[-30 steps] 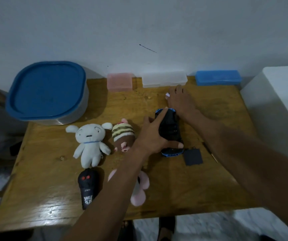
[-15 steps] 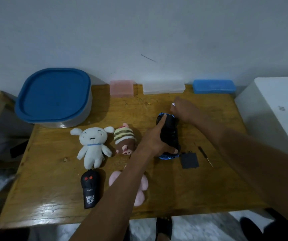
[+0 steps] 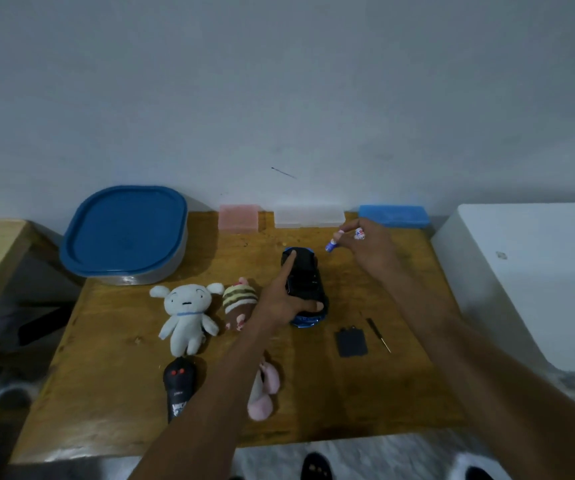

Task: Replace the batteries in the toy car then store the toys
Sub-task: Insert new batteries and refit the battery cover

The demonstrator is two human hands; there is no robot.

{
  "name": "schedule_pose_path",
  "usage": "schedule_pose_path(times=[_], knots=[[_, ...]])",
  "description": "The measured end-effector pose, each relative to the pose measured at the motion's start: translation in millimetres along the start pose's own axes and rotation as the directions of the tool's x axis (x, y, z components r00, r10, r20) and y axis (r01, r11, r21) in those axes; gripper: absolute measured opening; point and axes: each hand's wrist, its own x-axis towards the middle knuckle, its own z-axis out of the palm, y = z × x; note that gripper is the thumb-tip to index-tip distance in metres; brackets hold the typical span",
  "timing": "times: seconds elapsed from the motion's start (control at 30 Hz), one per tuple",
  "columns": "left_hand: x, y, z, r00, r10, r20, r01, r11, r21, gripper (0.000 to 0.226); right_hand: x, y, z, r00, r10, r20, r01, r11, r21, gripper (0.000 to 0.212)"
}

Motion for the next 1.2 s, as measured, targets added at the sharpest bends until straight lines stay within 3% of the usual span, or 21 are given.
schedule_pose_path(times=[0.2,0.67,0.9,1.13,1.2], knots=[[-6,25,-4,0.991,0.137,-0.011,-0.137,0.991,0.002,0.114,-26,-20,11,0.998,-0.039,-0.041,0.041,0.997,0.058,0.016],[-9,22,-5,0.971,0.238,-0.017,-0.236,0.970,0.063,0.115,-44,-19,24,0.989,-0.044,-0.139,0.047,0.999,0.015,0.017],[-7,13,-6,0.972,0.234,-0.022,-0.233,0.972,0.042,0.114,-52,-21,34,0.984,0.046,-0.173,-0.034,0.997,0.072,0.015],[-8,10,-1,0.967,0.250,-0.045,-0.249,0.968,0.022,0.114,-57,-22,44,0.937,0.232,-0.260,-0.157,0.947,0.281,0.014],[-8,11,1,0.963,0.265,-0.053,-0.264,0.964,0.031,0.113,-62,-23,46,0.935,0.209,-0.287,-0.133,0.955,0.265,0.014]])
